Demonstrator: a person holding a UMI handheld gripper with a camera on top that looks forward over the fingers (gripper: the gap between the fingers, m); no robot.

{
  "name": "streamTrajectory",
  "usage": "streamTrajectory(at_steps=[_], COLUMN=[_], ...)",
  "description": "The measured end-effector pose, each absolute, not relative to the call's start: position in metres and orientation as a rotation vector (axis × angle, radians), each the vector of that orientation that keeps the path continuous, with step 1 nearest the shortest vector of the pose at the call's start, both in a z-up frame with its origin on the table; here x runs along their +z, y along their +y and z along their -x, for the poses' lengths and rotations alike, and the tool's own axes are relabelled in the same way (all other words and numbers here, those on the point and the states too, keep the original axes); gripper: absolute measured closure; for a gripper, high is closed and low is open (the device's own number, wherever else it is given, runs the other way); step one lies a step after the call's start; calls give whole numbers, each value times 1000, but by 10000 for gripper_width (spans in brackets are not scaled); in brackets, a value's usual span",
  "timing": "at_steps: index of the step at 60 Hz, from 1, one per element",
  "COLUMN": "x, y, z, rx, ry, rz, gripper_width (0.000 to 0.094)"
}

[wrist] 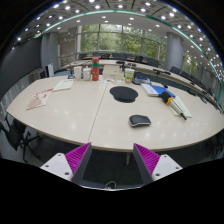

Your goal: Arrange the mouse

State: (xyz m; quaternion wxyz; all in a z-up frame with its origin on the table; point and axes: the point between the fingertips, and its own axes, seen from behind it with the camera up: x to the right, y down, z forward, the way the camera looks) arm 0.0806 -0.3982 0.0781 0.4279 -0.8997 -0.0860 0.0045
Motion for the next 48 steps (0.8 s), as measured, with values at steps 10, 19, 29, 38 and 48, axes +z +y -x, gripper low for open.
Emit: streamTrajectory(at_steps=[10, 19, 29, 38, 48], x=[44, 7, -14, -14, -14], y=[-325, -276, -239, -213, -186], z=[-125, -145, -157, -159, -161], rx=[-28, 0, 12, 26, 39], ry=[-160, -94, -76, -81, -70], rz=[2227, 2269, 2280, 2294, 2304], gripper_width=[82, 86, 86, 74, 83])
